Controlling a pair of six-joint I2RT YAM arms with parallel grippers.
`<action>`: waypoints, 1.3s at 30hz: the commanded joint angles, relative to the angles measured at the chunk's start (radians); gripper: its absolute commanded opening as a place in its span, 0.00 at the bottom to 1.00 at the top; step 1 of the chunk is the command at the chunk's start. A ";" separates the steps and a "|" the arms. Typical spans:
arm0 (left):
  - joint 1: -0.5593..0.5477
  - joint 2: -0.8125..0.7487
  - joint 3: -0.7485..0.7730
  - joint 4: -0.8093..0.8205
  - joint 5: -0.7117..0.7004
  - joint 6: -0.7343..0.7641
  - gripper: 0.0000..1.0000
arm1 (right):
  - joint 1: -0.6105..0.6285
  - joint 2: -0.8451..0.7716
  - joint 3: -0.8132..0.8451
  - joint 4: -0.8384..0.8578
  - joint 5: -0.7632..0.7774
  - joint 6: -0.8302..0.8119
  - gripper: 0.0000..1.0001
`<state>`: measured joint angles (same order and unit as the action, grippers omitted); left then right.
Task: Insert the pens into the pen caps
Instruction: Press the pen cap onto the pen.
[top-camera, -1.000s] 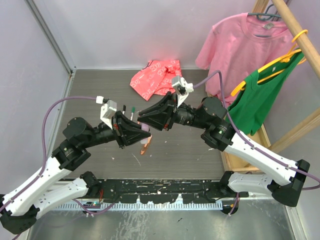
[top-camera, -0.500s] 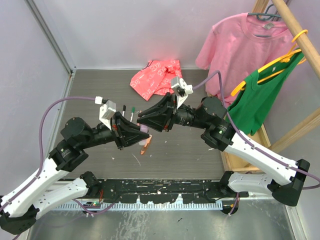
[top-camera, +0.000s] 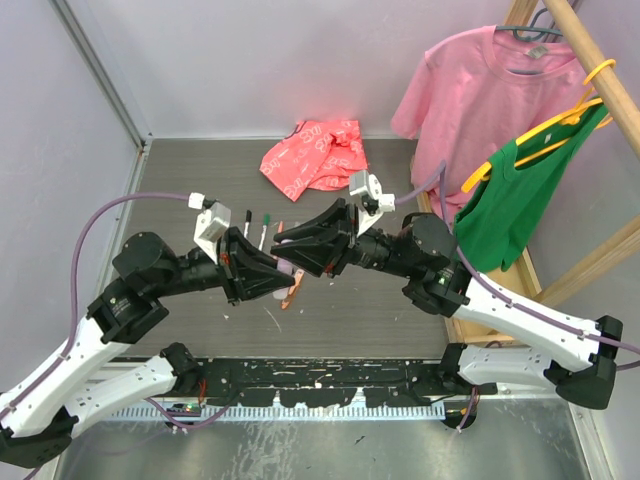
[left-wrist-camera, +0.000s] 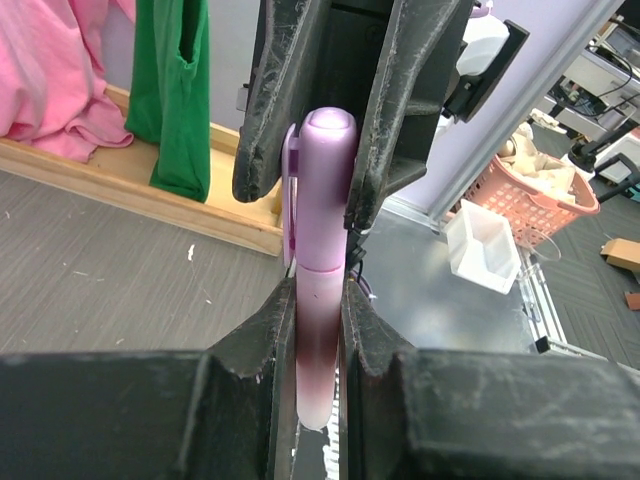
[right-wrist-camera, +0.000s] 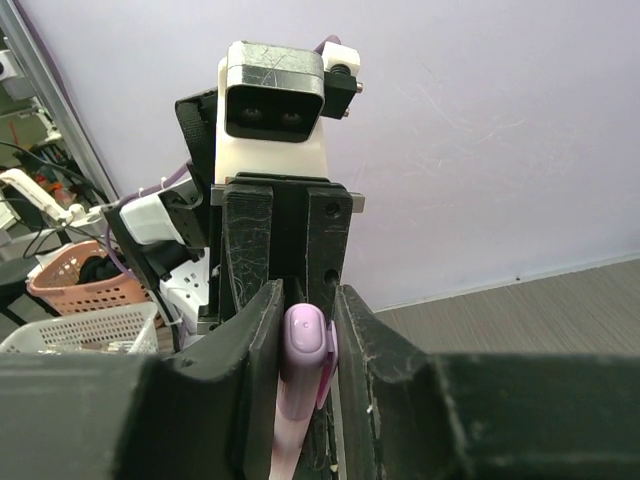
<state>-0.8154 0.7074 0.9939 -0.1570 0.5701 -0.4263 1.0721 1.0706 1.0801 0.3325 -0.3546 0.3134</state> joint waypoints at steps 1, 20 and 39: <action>0.018 -0.019 0.134 0.245 -0.143 -0.022 0.00 | 0.070 0.028 -0.087 -0.225 -0.093 -0.038 0.00; 0.019 -0.011 0.184 0.283 -0.193 0.000 0.00 | 0.242 0.056 -0.240 -0.261 0.017 -0.022 0.00; 0.018 0.025 0.181 0.146 -0.049 -0.012 0.00 | 0.259 0.009 0.125 -0.385 0.351 -0.241 0.05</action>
<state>-0.8261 0.7479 1.1095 -0.2508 0.6510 -0.4038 1.2942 1.0363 1.1488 0.2264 0.0151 0.1783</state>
